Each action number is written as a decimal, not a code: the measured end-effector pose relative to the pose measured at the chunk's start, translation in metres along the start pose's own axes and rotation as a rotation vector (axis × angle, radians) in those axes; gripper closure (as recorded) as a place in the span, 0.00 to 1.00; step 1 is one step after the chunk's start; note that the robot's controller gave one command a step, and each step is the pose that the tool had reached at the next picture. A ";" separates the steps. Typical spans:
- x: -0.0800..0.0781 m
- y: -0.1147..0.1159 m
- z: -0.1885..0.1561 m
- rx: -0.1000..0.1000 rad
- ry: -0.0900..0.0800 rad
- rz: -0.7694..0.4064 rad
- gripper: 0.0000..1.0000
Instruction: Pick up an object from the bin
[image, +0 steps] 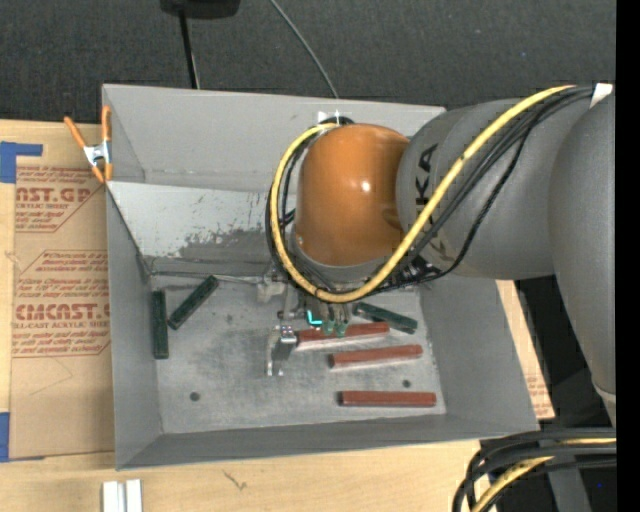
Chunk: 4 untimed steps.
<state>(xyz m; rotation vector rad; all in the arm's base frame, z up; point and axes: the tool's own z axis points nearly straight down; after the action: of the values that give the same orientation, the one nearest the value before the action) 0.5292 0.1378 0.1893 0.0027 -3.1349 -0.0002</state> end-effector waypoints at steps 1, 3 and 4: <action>-0.002 -0.001 -0.004 -0.001 -0.007 0.001 0.00; -0.054 0.056 0.048 0.001 -0.009 -0.456 0.00; -0.057 0.070 0.052 0.002 -0.010 -0.755 0.00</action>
Offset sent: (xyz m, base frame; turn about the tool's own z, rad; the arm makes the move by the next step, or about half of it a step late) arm 0.0643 0.0386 -0.1193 -0.3299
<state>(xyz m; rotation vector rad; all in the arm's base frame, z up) 0.5853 0.2079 0.1373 1.1615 -2.9226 -0.0013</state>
